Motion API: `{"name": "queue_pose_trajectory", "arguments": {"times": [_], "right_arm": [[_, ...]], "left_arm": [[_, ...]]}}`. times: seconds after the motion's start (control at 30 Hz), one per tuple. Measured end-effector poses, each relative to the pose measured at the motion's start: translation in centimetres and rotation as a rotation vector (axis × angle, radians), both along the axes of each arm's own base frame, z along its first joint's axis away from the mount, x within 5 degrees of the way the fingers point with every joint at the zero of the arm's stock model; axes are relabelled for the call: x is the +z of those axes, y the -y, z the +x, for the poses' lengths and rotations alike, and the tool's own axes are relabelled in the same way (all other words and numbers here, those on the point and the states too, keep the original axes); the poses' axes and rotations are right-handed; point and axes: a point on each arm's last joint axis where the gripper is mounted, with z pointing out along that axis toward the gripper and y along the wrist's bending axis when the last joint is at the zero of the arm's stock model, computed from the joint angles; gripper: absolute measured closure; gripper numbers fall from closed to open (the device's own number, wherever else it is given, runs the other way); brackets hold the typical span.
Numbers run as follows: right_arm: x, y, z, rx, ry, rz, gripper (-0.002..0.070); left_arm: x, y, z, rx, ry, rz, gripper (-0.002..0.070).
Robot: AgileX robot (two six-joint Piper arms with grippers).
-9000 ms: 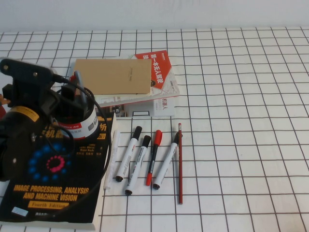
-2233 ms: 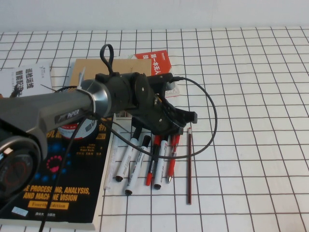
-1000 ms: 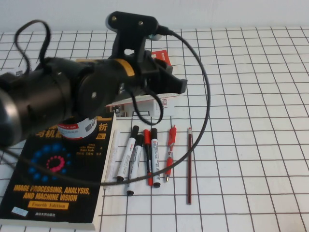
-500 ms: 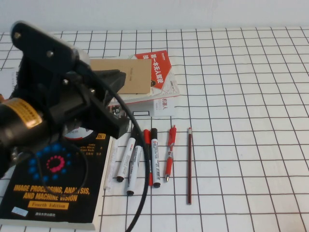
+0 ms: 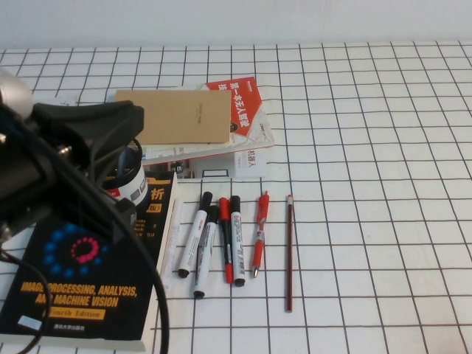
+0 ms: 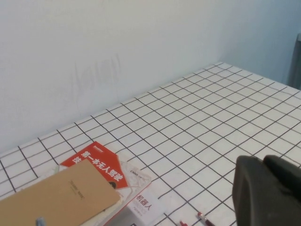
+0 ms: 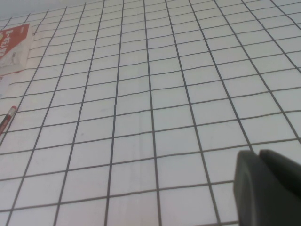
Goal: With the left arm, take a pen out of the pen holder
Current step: 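Take a marker out of the pen holder and lay it on the table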
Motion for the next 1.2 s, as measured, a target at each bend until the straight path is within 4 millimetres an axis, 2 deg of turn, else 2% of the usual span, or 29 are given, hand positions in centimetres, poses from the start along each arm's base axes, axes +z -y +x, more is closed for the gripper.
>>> {"name": "queue_pose_trajectory", "arguments": {"times": [0.27,0.4,0.5,0.7,0.9,1.2], "right_arm": [[0.0,0.0,0.0,0.0,0.0,0.0,0.0693],[0.0,0.0,0.0,0.0,0.0,0.0,0.0692],[0.0,0.0,0.0,0.0,0.0,0.0,0.0693],[0.0,0.0,0.0,0.0,0.0,0.0,0.0693],[0.0,0.0,0.0,0.0,0.0,0.0,0.0692],[0.0,0.0,0.0,0.0,0.0,0.0,0.0693]], "left_arm": [[0.4,-0.1,0.3,0.01,0.103,0.05,0.0674],[-0.6,-0.2,0.3,0.01,0.171,0.131,0.0674],[-2.7,-0.7,0.1,0.014,0.194,0.217,0.0674],[-8.2,-3.7,-0.6,0.172,0.025,0.082,0.0674],[-12.9,-7.1,-3.6,0.324,-0.004,0.038,0.0674],[-16.4,-10.3,-7.6,0.582,0.099,-0.027,0.0674]]}}
